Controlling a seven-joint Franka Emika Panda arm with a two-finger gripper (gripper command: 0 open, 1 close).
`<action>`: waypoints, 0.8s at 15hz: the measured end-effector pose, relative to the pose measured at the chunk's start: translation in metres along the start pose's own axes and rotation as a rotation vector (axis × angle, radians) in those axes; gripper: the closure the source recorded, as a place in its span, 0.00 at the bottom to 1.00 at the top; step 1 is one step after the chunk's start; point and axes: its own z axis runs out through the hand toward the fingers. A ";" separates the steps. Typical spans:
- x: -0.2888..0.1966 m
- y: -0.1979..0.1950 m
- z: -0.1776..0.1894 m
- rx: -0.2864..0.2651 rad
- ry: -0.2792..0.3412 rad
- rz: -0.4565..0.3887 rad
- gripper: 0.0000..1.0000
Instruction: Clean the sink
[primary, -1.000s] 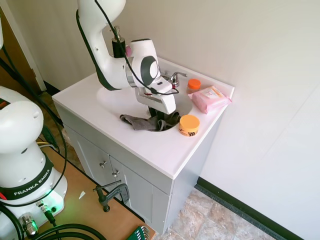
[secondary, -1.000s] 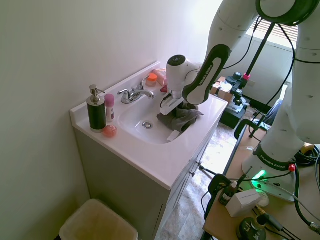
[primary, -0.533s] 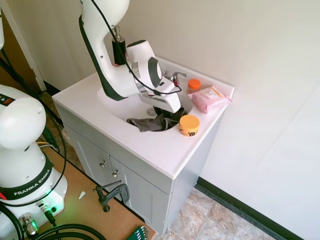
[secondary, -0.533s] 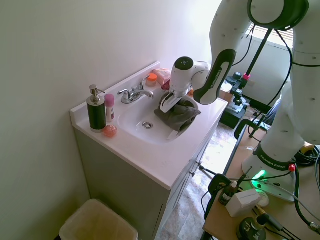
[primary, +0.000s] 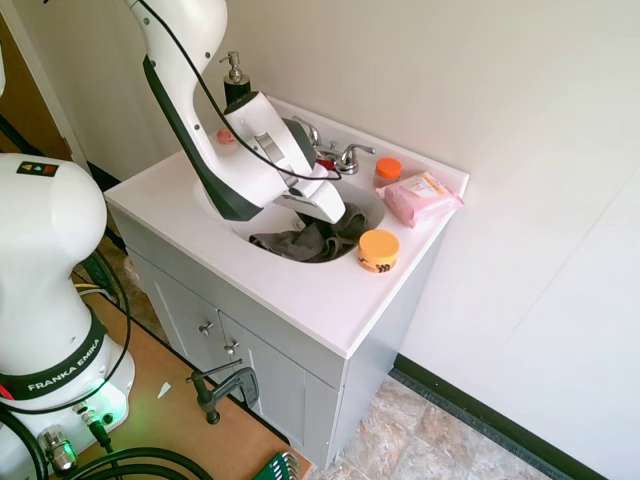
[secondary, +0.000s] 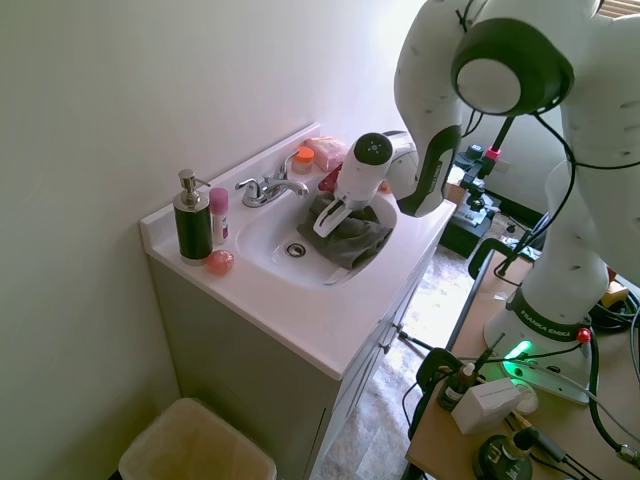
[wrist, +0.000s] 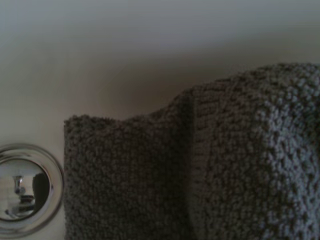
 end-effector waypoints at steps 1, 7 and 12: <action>-0.004 0.001 0.003 0.002 0.003 -0.001 1.00; -0.030 -0.007 0.016 0.031 -0.009 0.038 1.00; -0.043 -0.021 0.015 0.059 -0.017 0.076 1.00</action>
